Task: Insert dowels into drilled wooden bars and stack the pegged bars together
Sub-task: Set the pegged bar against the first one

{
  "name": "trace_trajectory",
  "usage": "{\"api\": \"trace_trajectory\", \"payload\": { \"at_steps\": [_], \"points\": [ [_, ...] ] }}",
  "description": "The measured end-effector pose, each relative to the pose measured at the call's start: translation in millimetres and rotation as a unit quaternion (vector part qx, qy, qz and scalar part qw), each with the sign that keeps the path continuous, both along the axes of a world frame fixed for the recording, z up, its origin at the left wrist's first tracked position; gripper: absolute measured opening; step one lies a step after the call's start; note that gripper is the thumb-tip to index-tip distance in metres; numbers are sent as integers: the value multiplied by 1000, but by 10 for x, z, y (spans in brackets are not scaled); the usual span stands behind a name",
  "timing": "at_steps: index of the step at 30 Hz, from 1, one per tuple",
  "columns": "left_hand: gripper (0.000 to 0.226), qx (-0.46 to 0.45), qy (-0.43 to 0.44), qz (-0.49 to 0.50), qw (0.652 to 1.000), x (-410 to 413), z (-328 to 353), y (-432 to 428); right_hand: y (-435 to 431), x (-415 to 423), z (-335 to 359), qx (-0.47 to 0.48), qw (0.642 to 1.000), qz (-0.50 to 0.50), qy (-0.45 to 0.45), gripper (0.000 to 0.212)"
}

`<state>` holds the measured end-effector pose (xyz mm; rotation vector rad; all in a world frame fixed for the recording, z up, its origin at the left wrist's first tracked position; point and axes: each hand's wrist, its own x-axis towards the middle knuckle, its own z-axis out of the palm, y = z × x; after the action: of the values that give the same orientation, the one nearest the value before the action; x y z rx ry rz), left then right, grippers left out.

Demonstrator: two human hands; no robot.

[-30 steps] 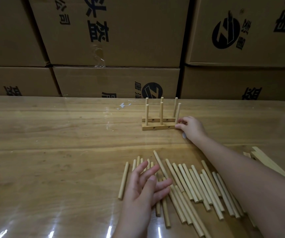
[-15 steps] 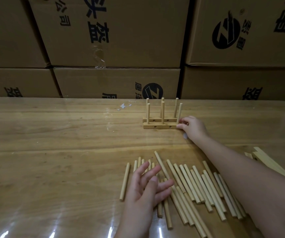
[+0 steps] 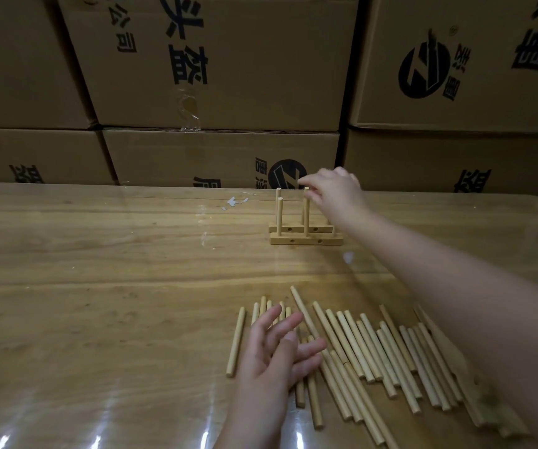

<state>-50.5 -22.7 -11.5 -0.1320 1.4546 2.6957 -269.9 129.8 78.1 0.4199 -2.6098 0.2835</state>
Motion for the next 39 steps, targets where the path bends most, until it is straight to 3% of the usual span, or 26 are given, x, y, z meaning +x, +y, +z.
{"api": "trace_trajectory", "payload": {
  "at_steps": [4, 14, 34, 39],
  "points": [
    [32, 0, -1, 2, 1000, -4, 3, 9, -116, -73, 69, 72, 993, -25, -89, 29],
    [32, -8, 8, 6, 1000, 16, 15, 19, -12, -111, 78, -18, 982, -50, -180, 12],
    [32, 0, 7, 6, 1000, 6, -24, 10, -162, -238, 168, 77, 978, -49, -187, 12],
    [32, 5, 7, 0, 1000, 2, -21, 0, -69, -191, 166, 62, 978, -30, -195, 25]
  ]
}}
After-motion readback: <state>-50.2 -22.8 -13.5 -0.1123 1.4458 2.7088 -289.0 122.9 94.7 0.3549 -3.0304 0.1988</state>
